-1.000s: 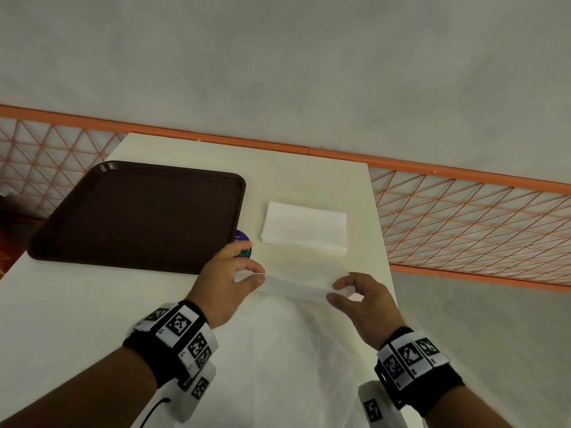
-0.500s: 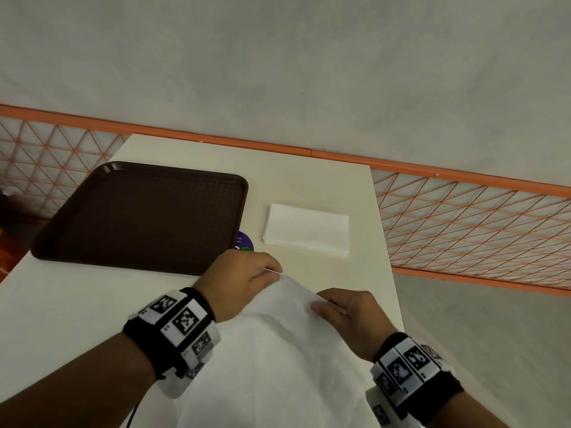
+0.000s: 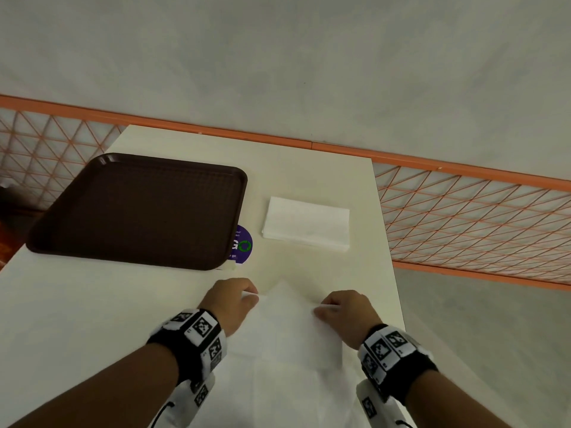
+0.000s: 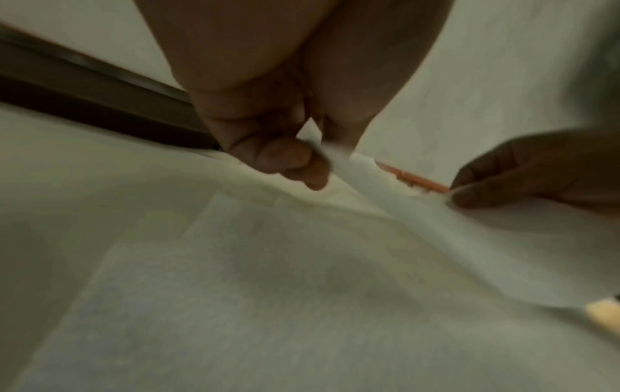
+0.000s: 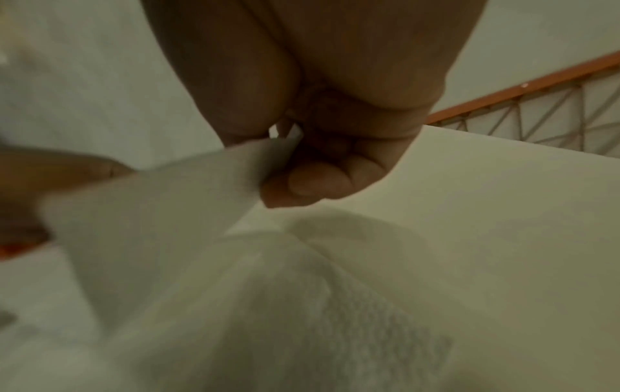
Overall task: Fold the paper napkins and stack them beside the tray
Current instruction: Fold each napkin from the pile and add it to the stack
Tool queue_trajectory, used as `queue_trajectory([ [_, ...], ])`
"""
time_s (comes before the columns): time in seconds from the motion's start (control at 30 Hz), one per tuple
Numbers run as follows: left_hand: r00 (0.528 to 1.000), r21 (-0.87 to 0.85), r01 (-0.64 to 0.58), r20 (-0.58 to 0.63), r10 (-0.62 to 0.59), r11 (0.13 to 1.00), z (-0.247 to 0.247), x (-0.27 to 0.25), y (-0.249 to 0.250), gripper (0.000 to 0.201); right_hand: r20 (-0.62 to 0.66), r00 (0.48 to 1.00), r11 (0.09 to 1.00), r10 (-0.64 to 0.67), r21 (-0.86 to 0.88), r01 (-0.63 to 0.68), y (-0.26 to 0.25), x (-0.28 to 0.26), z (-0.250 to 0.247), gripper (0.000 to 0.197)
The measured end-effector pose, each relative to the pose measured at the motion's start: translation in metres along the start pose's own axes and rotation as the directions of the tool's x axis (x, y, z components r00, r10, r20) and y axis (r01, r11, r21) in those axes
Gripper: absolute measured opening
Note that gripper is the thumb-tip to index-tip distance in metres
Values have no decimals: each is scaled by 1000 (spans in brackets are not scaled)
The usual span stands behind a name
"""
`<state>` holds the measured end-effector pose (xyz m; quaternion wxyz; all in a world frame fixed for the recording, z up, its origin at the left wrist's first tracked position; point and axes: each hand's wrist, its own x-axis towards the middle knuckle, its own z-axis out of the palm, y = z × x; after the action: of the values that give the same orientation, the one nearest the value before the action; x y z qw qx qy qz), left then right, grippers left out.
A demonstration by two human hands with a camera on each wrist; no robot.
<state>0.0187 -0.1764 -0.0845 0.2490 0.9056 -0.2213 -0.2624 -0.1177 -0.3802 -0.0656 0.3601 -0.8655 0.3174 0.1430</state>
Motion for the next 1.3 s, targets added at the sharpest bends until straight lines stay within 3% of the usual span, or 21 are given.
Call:
queue_trajectory([
  [0.1,997,267,-73,21,70,961,6,-2,7,40,-44,999,956,-29,-294,15,-6,2,7,27],
  [0.2,963,426,-262,53,265,866,14,-9,19,50,-58,969,850,-240,-495,181,-9,2,17,47],
  [0.27,937,482,-350,160,312,803,26,-18,25,51,0,943,788,-333,-549,279,-9,-3,33,48],
  [0.4,906,584,-415,335,259,697,51,-31,21,55,110,933,737,-343,-584,340,6,-15,60,49],
  [0.53,913,640,-391,362,189,662,51,-29,4,63,118,939,712,-322,-624,323,30,-16,59,50],
  [0.7,952,658,-287,275,132,696,39,-22,-8,65,85,969,693,-231,-684,226,56,-17,45,66],
  [0.8,966,618,-257,187,178,743,31,-21,10,49,13,966,739,-260,-641,208,46,-17,34,50],
  [0.87,967,564,-250,191,171,787,32,-16,16,40,24,960,766,-279,-598,238,32,-14,25,42],
  [0.93,973,516,-183,217,79,837,26,-8,25,44,46,969,779,-242,-586,223,23,-7,16,46],
  [1.1,966,536,-131,260,-15,834,22,0,32,38,148,987,817,-64,-560,137,8,8,3,43],
  [1.23,980,501,-132,196,36,855,25,-3,30,32,162,985,862,-64,-488,137,5,8,3,33],
  [1.3,982,503,-158,167,84,850,26,-5,28,33,149,981,894,-122,-412,174,3,3,6,13],
])
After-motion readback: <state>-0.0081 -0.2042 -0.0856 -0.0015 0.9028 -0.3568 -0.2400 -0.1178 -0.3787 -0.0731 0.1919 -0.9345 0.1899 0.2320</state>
